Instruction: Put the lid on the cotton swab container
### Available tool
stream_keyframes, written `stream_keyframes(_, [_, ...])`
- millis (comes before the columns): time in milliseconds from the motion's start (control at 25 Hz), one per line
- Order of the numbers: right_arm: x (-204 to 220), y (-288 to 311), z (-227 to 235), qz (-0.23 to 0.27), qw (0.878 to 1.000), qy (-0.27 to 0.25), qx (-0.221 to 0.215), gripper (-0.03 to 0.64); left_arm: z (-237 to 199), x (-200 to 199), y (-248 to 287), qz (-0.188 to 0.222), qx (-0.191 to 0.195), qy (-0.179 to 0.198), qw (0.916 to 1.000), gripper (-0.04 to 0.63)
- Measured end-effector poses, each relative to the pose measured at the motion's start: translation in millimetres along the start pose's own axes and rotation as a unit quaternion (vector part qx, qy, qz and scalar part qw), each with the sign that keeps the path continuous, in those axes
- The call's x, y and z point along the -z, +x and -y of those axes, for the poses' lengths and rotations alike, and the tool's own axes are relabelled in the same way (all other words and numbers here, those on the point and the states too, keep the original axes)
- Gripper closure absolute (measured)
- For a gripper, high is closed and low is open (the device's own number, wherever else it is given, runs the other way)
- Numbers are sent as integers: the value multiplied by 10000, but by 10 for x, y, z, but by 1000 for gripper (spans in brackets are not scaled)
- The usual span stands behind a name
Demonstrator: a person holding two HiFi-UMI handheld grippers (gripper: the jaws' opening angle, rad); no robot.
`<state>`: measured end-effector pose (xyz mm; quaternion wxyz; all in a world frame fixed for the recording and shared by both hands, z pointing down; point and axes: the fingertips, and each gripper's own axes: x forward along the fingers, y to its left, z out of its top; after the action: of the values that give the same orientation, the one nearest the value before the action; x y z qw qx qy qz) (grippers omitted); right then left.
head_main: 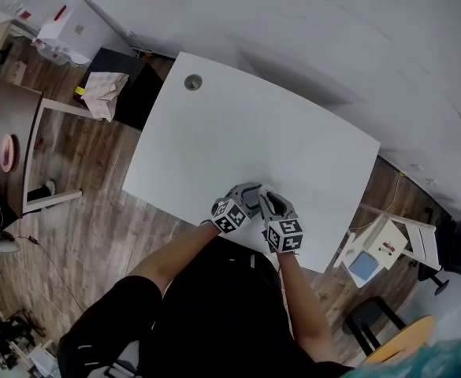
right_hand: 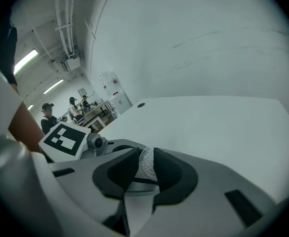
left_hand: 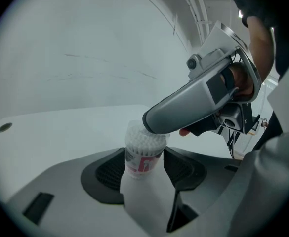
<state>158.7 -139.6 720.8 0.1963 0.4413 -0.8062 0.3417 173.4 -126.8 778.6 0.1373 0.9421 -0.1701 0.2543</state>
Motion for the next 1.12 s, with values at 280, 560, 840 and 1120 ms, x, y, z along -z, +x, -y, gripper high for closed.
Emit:
stream_keyframes(280, [44,46,33,-110,9996,-222,101,529,13,0,27,3,-62,-104,9999,347])
stream_keyframes(560, [45,79,-10,-164,9975,-634,251,529,-12,4,8,41,-79,-107,9999,347])
stream_keyframes(840, [52,72,36,-181,9980,-502,328,541,0,7,25,62,-118,-127,9998,347])
stream_keyframes(1120, [-70,-32,-61,373,9992,-76,-101,529,32,14,-32,36,-49,-163,9998,347])
